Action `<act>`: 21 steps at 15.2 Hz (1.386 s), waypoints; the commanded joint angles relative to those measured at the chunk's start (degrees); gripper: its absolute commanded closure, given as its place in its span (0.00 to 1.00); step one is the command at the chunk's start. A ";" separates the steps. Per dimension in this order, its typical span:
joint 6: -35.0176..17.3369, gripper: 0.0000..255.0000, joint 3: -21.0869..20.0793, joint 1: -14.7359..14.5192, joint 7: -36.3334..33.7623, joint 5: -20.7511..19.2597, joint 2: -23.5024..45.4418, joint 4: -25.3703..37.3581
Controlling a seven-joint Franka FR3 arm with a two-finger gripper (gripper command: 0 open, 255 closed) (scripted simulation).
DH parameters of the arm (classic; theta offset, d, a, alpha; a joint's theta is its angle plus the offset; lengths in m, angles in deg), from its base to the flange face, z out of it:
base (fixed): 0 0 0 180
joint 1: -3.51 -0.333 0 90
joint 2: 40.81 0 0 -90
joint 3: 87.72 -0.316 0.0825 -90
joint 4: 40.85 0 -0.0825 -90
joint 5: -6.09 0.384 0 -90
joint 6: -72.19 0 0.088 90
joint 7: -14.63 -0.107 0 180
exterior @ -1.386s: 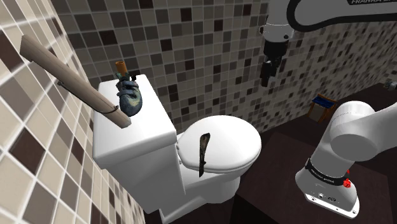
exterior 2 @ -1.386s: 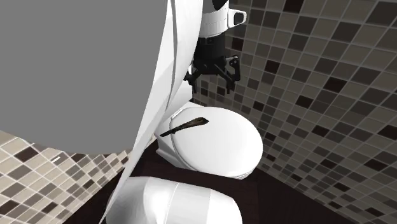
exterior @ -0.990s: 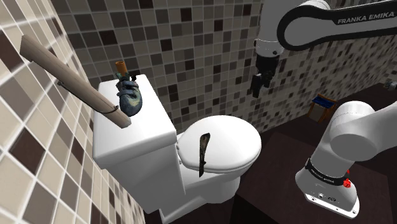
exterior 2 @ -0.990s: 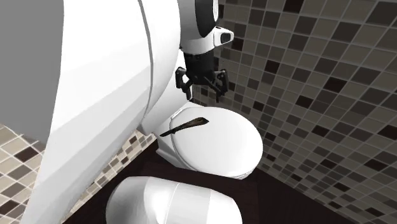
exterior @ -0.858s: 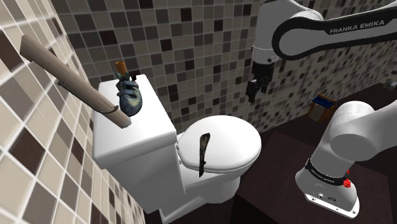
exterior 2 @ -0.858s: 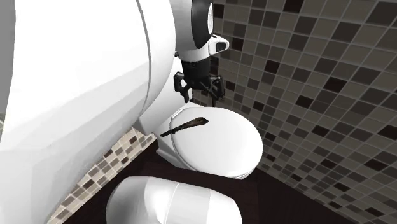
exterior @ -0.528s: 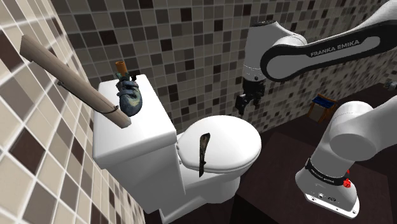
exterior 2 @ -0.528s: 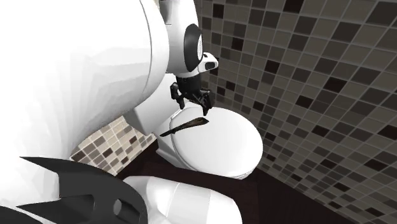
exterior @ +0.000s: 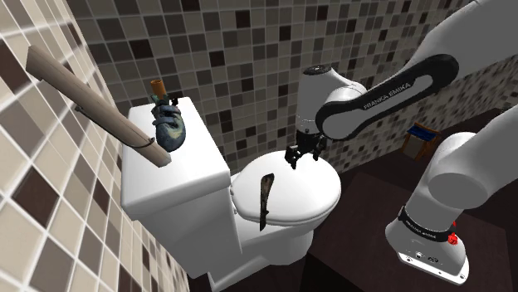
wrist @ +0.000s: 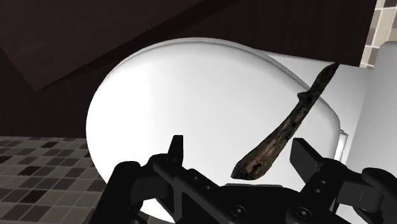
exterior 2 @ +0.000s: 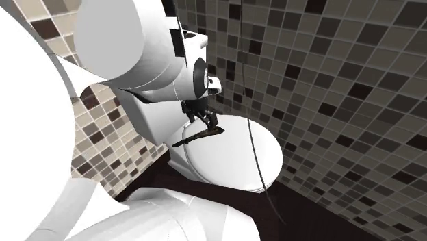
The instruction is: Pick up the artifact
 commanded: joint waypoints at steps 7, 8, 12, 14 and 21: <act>-16.36 0.00 -8.04 6.14 -24.30 -11.36 22.00 5.82; -17.73 0.00 -8.25 6.61 -28.29 -14.50 24.97 7.08; -21.43 0.00 -5.15 4.77 -44.08 -27.21 36.44 13.34; -22.67 0.00 -2.14 2.20 -50.50 -31.74 41.62 16.94; -25.95 0.00 4.50 -3.60 -60.60 -38.19 52.09 24.31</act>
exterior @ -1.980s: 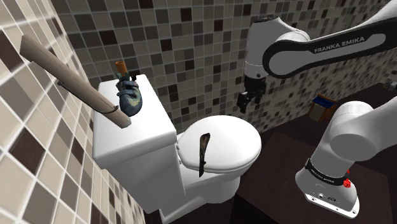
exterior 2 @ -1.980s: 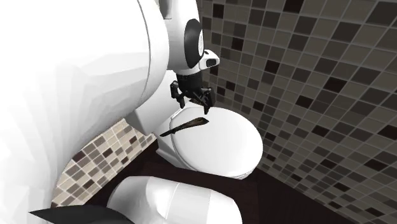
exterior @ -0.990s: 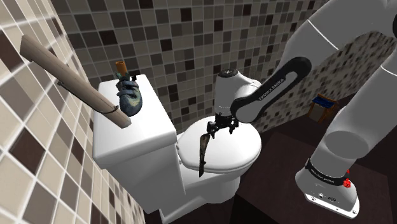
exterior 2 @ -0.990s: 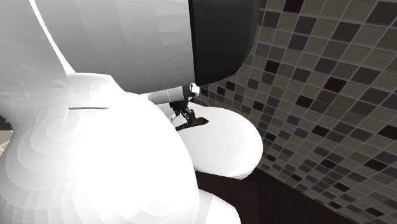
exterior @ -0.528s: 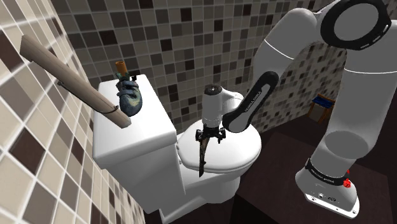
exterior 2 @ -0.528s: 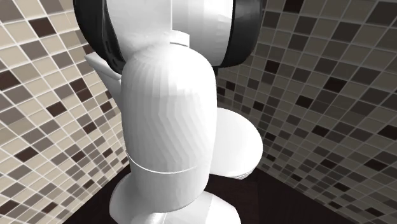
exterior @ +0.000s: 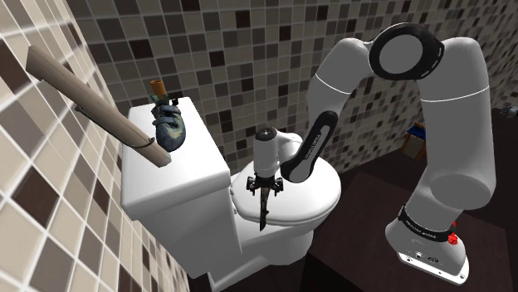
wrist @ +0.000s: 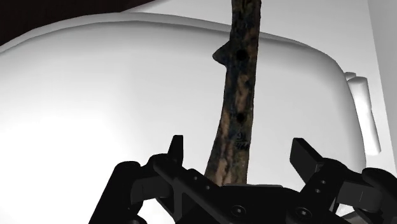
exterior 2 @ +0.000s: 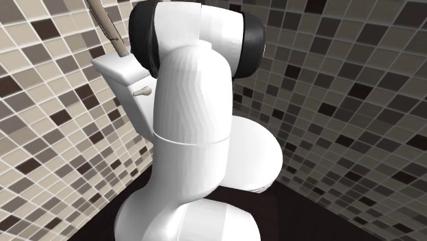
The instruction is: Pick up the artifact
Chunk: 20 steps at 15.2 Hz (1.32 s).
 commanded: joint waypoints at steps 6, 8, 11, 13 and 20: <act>-2.80 0.00 3.14 -2.43 -3.03 -3.25 4.41 1.77; -2.83 1.00 3.17 -2.48 -3.10 -3.29 4.45 1.77; -2.81 1.00 3.13 -2.47 -3.10 -3.25 4.33 1.67; -2.77 1.00 3.11 -2.45 -3.07 -3.23 4.37 1.74; -0.78 1.00 0.88 -0.63 -0.98 -1.03 1.28 0.55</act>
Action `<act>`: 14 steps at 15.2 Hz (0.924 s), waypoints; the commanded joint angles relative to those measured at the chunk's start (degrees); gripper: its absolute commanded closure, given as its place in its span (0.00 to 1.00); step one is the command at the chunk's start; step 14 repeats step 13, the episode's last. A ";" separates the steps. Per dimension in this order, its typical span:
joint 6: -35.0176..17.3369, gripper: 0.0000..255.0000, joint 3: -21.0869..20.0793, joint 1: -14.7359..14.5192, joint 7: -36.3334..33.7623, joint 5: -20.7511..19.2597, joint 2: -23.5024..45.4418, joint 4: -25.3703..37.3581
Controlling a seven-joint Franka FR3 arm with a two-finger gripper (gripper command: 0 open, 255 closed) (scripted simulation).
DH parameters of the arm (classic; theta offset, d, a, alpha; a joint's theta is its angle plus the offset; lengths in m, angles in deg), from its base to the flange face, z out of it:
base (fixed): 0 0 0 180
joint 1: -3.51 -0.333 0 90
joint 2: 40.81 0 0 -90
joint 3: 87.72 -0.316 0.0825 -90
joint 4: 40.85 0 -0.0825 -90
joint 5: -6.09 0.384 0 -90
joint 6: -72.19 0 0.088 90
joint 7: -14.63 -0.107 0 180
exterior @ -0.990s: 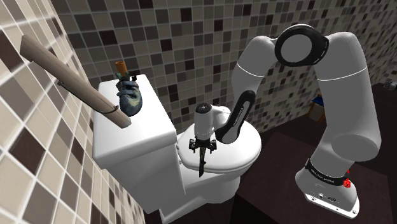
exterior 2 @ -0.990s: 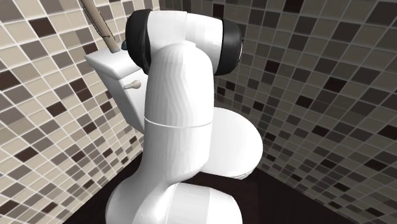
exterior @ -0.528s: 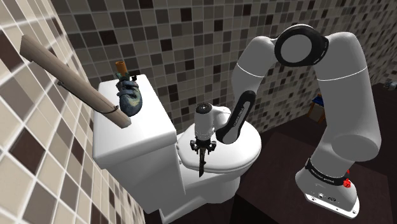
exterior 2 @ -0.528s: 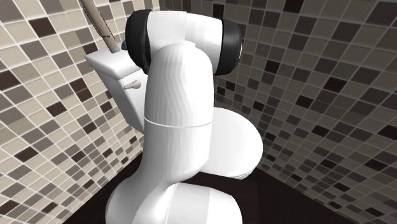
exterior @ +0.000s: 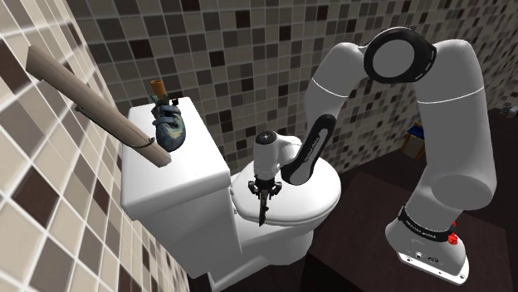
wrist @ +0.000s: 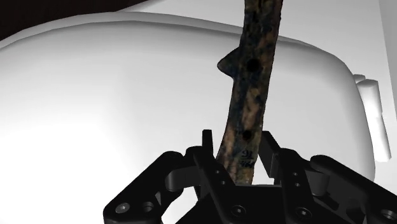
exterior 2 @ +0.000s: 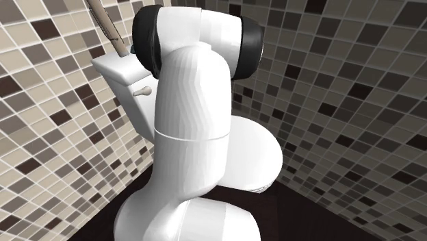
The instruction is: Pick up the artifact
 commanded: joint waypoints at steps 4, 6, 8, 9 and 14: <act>2.51 1.00 -2.78 2.16 2.76 3.10 -3.80 -1.24; 3.56 1.00 -3.86 2.98 3.91 4.46 -5.33 -1.68; 4.62 1.00 -4.92 3.78 5.09 5.87 -6.85 -2.06; 5.16 1.00 -5.43 4.16 5.69 6.60 -7.60 -2.23; 6.32 1.00 -6.49 4.92 6.99 8.20 -9.22 -2.56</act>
